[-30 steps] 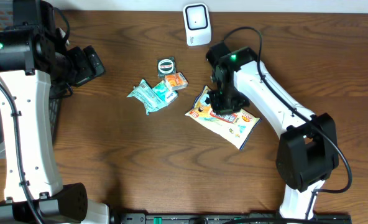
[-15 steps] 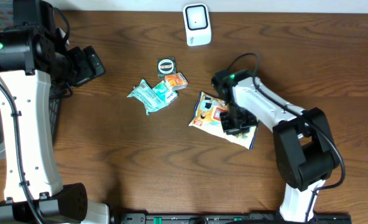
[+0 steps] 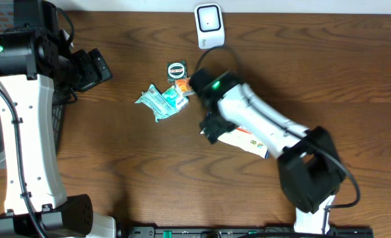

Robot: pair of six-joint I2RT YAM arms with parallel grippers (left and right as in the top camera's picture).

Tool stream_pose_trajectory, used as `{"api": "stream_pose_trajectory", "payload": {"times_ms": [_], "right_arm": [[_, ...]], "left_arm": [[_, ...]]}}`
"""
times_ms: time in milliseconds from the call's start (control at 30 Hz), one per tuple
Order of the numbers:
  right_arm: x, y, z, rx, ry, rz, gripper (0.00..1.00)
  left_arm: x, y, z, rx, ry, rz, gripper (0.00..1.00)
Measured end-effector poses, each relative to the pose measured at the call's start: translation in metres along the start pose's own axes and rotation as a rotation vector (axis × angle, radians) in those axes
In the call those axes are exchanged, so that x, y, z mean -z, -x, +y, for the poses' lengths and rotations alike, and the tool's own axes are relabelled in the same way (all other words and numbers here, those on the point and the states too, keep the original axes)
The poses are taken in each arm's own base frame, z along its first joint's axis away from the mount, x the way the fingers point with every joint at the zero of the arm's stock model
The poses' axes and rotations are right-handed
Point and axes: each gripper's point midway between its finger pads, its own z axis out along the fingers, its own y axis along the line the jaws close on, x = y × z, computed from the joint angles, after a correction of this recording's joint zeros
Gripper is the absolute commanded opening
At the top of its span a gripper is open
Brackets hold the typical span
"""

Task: Scan the item barcode
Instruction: 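Lift the yellow bag and turn it over with the right gripper, then swing the bag right and lower it flat on the table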

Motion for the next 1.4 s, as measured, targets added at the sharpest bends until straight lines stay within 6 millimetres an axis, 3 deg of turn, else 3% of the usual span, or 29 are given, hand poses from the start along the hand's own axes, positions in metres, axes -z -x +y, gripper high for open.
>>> {"api": "stream_pose_trajectory", "payload": {"times_ms": [133, 400, 467, 500, 567, 633, 700, 733, 833, 933, 1000, 1067, 1100, 1133, 1300, 1400], "right_arm": [[-0.015, 0.004, 0.017, 0.088, -0.126, -0.084, 0.99], [-0.038, 0.017, 0.005, 0.05, -0.235, -0.187, 0.99], [-0.039, 0.026, 0.001, 0.017, -0.228, -0.234, 0.93], [-0.041, 0.03, -0.001, -0.003, -0.22, -0.258, 0.89], [-0.045, 0.035, -0.008, -0.042, -0.213, -0.291, 0.67], [-0.05, 0.037, -0.012, -0.067, -0.193, -0.303, 0.44], [-0.056, 0.037, -0.016, -0.086, -0.17, -0.298, 0.11], [-0.058, 0.036, -0.02, -0.095, -0.166, -0.291, 0.01], [-0.059, 0.033, -0.033, -0.125, -0.128, -0.249, 0.01], [-0.049, 0.027, -0.04, -0.14, -0.026, -0.147, 0.01], [-0.031, 0.04, -0.045, -0.182, 0.086, -0.143, 0.01], [-0.004, 0.055, -0.046, -0.211, 0.245, -0.166, 0.01], [0.022, 0.072, -0.044, -0.217, 0.411, -0.227, 0.01], [0.031, 0.076, -0.04, -0.21, 0.501, -0.245, 0.01], [0.064, 0.073, -0.032, -0.2, 0.927, -0.296, 0.01], [0.069, 0.069, -0.038, -0.223, 1.073, -0.323, 0.01]], "left_arm": [[0.0, 0.0, 0.0, 0.0, 0.0, 0.001, 0.98], [0.0, 0.0, 0.0, 0.0, 0.0, 0.0, 0.98], [0.0, 0.0, 0.0, 0.0, 0.0, 0.0, 0.98], [0.0, 0.0, 0.0, 0.0, 0.0, 0.0, 0.98], [0.0, 0.0, 0.0, 0.0, 0.0, 0.0, 0.98], [0.0, 0.0, 0.0, 0.0, 0.0, 0.0, 0.98], [0.0, 0.0, 0.0, 0.0, 0.0, 0.0, 0.98], [0.0, 0.0, 0.0, 0.0, 0.0, 0.0, 0.98], [0.0, 0.0, 0.0, 0.0, 0.0, 0.0, 0.98], [0.0, 0.0, 0.0, 0.0, 0.0, 0.0, 0.98], [0.0, 0.0, 0.0, 0.0, 0.0, 0.0, 0.98], [0.0, 0.0, 0.0, 0.0, 0.0, 0.0, 0.98], [0.0, 0.0, 0.0, 0.0, 0.0, 0.0, 0.98], [0.0, 0.0, 0.0, 0.0, 0.0, 0.0, 0.98], [0.0, 0.0, 0.0, 0.0, 0.0, 0.0, 0.98], [0.0, 0.0, 0.0, 0.0, 0.0, 0.0, 0.98]]}}
